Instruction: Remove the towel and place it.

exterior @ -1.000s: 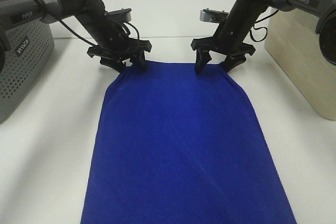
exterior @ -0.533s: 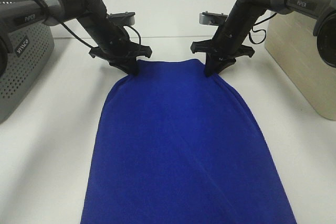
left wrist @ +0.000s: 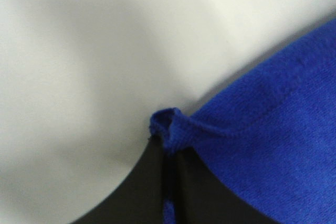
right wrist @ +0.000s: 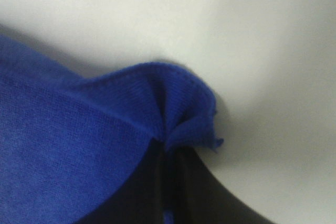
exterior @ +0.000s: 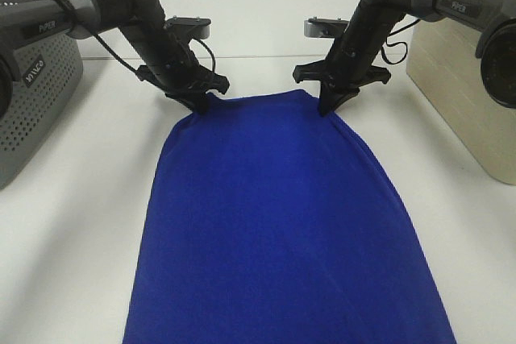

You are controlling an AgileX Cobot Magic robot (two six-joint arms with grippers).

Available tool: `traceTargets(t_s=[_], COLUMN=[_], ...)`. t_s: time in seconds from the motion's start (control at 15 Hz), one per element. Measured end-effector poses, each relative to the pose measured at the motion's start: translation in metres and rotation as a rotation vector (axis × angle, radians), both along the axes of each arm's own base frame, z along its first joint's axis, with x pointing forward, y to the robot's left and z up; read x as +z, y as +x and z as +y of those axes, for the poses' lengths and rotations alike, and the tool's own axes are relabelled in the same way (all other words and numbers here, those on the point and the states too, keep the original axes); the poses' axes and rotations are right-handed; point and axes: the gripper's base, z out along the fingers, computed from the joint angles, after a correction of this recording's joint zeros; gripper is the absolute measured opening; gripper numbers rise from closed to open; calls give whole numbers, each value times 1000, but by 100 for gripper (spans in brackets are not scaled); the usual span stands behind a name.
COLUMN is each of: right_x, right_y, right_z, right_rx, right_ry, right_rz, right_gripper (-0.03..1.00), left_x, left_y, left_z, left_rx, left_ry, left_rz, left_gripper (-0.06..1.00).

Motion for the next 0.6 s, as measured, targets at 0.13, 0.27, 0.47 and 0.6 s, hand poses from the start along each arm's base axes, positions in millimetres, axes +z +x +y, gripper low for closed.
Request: traceTargets(t_s=[0.13,0.27,0.47,0.6], right_x=[12,30,42,43], right_y=[8,16,24,26], right_z=[1,3,3,3], right_rx=[0,-3,3,7], right_ry=[9,25,30,28], right_rz=[-59,-138,-238,-267], right_gripper=[3,3,3,3], left_x=[3,16,47,51], left_y=[4,11,25,27], left_z=[3,4,2,2], left_rx=[-7,-10,-15,-29], left_ry=[40,55,49,52], left_rz=[-49,-125,-288,-328], left_gripper=[2,2,2,2])
